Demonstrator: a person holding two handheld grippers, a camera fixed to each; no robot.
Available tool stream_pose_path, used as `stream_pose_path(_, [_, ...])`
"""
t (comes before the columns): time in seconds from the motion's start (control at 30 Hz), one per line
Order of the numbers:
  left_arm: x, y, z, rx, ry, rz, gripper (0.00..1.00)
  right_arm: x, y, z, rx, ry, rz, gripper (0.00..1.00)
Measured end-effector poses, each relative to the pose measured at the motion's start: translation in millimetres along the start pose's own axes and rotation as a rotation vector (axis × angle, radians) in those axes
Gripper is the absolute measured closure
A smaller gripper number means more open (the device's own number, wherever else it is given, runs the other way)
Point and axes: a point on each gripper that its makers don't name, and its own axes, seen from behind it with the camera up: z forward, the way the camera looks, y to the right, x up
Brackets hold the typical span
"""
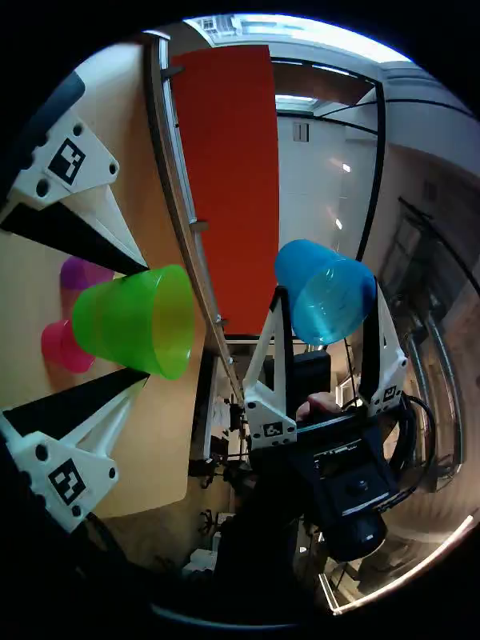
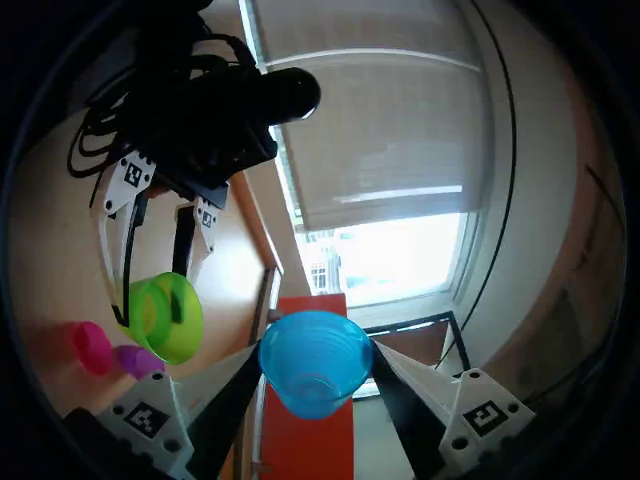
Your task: Pour water
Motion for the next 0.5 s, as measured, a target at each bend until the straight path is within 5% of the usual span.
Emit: stream_pose_path(0.5, [1.6, -2.9, -2.2, 0.008, -0.003, 0.006, 0.19, -4.3, -2.1, -7.0, -0.014, 0.017, 0.241, 0.07])
